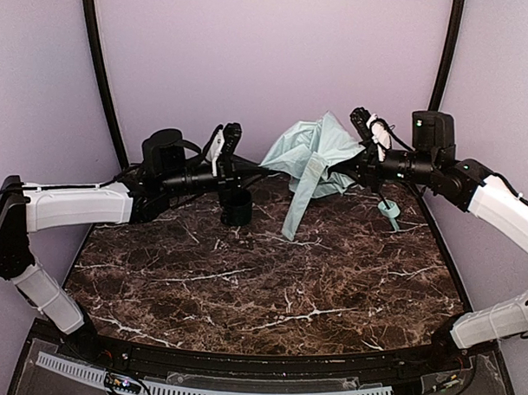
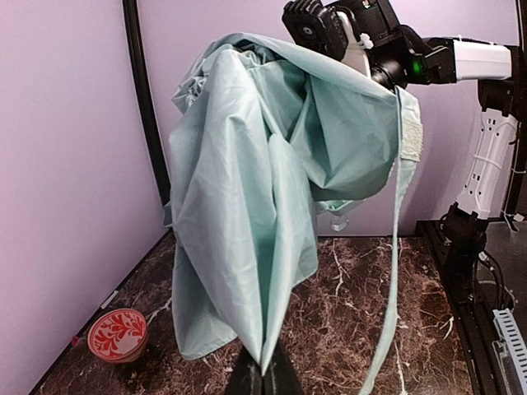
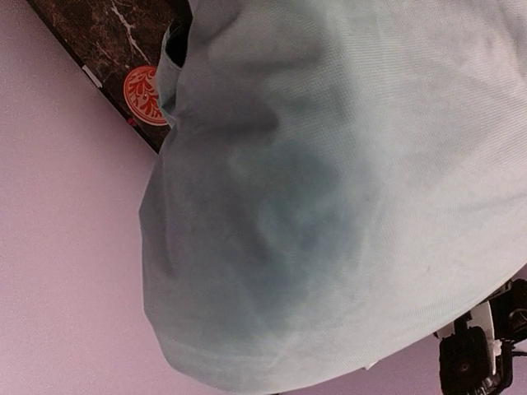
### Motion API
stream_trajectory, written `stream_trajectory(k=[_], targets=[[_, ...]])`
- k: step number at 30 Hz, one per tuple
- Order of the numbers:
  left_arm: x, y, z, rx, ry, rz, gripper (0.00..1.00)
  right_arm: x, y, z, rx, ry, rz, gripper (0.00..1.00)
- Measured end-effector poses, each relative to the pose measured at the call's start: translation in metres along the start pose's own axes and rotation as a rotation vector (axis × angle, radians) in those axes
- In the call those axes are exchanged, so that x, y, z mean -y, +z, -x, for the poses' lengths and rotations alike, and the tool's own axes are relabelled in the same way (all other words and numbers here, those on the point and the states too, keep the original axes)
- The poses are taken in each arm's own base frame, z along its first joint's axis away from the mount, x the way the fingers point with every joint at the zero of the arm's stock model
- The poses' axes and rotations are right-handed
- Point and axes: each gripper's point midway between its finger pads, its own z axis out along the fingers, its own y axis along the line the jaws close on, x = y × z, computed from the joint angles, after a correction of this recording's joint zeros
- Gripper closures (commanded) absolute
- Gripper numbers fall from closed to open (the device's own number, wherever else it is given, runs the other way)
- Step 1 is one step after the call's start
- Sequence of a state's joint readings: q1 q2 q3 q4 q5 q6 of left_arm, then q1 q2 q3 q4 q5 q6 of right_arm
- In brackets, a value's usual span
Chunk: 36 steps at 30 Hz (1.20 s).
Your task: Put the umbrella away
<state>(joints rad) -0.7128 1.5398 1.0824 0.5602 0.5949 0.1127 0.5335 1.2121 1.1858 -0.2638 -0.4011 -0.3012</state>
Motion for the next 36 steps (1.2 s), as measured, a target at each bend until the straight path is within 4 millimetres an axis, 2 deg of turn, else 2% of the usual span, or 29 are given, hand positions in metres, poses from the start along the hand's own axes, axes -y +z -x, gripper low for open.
stream_trajectory(k=[3, 6, 9, 12, 15, 22, 26, 30, 34, 36], targets=[[0.005, 0.001, -0.003, 0.009, -0.005, -0.014, 1.0, -0.001, 0.0, 0.004, 0.016, 0.02, 0.009, 1.0], [0.01, 0.009, -0.009, 0.018, -0.019, -0.037, 1.0, -0.003, 0.0, 0.016, 0.066, 0.054, 0.025, 1.0], [0.019, 0.024, -0.023, 0.016, -0.033, -0.072, 1.0, -0.006, 0.0, 0.028, 0.13, 0.097, 0.052, 1.0], [0.035, 0.046, -0.038, 0.011, -0.059, -0.126, 1.0, -0.014, 0.004, 0.033, 0.158, 0.127, 0.09, 1.0], [0.045, 0.06, -0.048, 0.022, -0.089, -0.172, 1.0, -0.026, 0.01, 0.035, 0.164, 0.149, 0.144, 1.0], [0.038, 0.08, -0.051, 0.054, -0.093, -0.194, 1.0, -0.049, 0.019, 0.037, 0.169, 0.17, 0.239, 0.98], [0.036, 0.083, -0.052, 0.062, -0.103, -0.189, 1.0, -0.054, 0.023, 0.034, 0.161, 0.184, 0.26, 0.96], [0.031, 0.087, -0.048, 0.074, -0.097, -0.177, 1.0, -0.055, 0.025, 0.036, 0.171, 0.18, 0.267, 1.0], [0.03, 0.086, -0.05, 0.077, -0.1, -0.164, 0.85, -0.049, 0.026, 0.035, 0.168, 0.166, 0.224, 1.0], [0.032, 0.078, -0.063, 0.063, -0.108, -0.151, 0.75, -0.039, 0.024, 0.033, 0.161, 0.147, 0.178, 1.0]])
